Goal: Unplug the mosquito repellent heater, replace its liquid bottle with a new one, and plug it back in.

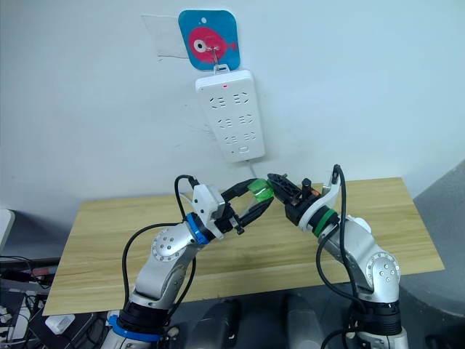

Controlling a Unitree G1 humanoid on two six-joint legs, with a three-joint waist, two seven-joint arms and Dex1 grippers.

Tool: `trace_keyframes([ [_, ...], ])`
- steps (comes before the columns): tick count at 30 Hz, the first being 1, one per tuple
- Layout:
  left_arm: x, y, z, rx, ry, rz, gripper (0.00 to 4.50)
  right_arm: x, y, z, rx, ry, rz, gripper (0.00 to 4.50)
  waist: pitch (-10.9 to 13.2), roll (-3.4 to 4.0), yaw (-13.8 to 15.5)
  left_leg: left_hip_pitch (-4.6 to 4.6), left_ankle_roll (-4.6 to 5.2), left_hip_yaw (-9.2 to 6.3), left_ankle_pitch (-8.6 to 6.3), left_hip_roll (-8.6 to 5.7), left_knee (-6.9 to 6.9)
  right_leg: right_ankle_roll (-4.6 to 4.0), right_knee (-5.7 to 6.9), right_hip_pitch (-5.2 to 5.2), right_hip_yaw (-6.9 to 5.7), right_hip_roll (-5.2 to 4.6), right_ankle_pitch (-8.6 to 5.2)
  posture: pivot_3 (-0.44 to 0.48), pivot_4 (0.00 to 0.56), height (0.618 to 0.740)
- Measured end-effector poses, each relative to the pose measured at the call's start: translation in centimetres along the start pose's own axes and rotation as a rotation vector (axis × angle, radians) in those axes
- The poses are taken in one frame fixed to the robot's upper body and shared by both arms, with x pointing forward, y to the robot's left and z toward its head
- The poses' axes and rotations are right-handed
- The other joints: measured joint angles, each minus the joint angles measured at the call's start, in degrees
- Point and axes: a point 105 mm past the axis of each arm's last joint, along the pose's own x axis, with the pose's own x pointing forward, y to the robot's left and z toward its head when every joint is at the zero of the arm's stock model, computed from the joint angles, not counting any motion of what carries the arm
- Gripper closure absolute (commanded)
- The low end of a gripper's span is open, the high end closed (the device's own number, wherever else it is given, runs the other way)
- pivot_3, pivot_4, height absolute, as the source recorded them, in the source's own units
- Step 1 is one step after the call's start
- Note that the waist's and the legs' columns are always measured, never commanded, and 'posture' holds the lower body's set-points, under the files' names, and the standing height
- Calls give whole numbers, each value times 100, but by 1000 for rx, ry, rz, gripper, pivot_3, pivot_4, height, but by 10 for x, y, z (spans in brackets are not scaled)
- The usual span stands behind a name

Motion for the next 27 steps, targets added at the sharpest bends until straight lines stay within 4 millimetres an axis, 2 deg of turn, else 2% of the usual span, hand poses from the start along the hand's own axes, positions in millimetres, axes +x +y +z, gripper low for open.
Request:
trace_keyframes([
  [5,0,0,0,-1,1,0,2235,0,0,-1,-8,6,-4,3666,-3,1,1,0,0,0,0,0,0,0,0,0,0,0,0,-37,224,740],
  [15,-11,10,-1,-36,29,-20,2235,-17,-5,-4,-221,143,-55,100,-21,6,10,-1,1,5,0,-1,0,0,-2,1,-1,1,0,-34,210,740],
  [20,-19,14,1,-61,45,-71,2235,-38,-17,-3,-406,291,-131,40,-43,10,22,-1,3,12,0,-6,2,2,-7,9,-8,1,-1,-37,209,740],
  [23,-25,12,1,-77,61,-126,2235,-58,-34,4,-582,407,-225,40,-55,13,27,-2,6,15,-1,-6,5,3,-9,12,-10,1,-2,-39,211,740],
  [27,-36,4,2,-83,83,-211,2235,-97,-62,34,-945,605,-434,40,-69,30,24,-1,10,21,-3,-8,8,9,-14,14,-14,2,-6,-57,232,740],
])
